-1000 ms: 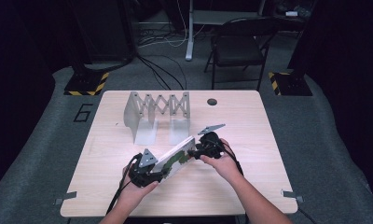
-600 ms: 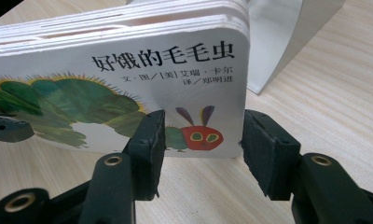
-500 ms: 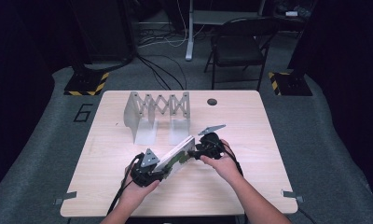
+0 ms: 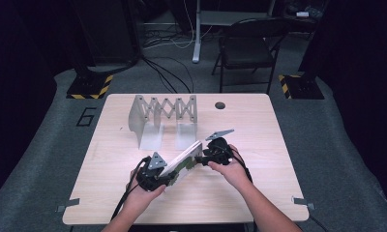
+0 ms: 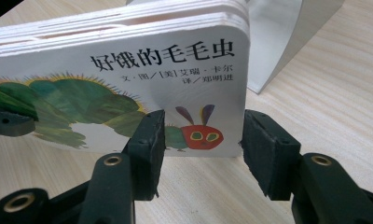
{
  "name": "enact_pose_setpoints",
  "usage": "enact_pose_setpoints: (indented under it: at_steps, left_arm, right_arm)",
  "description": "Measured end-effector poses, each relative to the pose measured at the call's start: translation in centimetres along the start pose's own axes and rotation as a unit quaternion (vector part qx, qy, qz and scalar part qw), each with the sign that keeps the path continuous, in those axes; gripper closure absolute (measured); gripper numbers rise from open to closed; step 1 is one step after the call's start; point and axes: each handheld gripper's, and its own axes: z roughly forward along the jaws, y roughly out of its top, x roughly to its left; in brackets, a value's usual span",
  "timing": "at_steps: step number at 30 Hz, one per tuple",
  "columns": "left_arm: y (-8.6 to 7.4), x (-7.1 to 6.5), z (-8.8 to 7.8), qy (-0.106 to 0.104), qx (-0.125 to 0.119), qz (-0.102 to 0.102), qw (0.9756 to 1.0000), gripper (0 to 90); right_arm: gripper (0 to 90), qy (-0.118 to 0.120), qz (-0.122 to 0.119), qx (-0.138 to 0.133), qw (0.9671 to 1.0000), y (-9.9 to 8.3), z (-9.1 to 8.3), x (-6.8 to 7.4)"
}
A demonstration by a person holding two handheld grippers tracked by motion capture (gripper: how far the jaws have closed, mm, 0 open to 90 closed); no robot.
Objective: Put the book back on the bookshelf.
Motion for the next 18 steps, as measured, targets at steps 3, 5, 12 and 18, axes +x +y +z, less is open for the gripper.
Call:
enact_pose_setpoints:
  at_steps: [3,5,12,18]
  left_arm:
    - [0.11,0.10,-0.01,-0.006,0.007,-0.002,1.0000,71.2]
    - [0.19,0.08,-0.01,-0.003,0.012,0.004,0.9999,71.6]
    - [0.29,-0.18,-0.02,0.001,0.018,0.009,0.9998,73.3]
    - [0.36,-0.29,-0.01,-0.003,0.021,0.014,0.9997,74.5]
  right_arm:
    - [49.4,-0.002,-0.001,0.000,1.0000,-0.02,-0.02,0.01]
    - [49.4,-0.002,0.000,0.000,1.0000,-0.03,-0.01,0.02]
    - [49.0,-0.005,0.002,-0.001,1.0000,-0.05,-0.01,0.15]
    - [48.8,-0.003,-0.003,-0.001,1.0000,-0.13,-0.11,0.07]
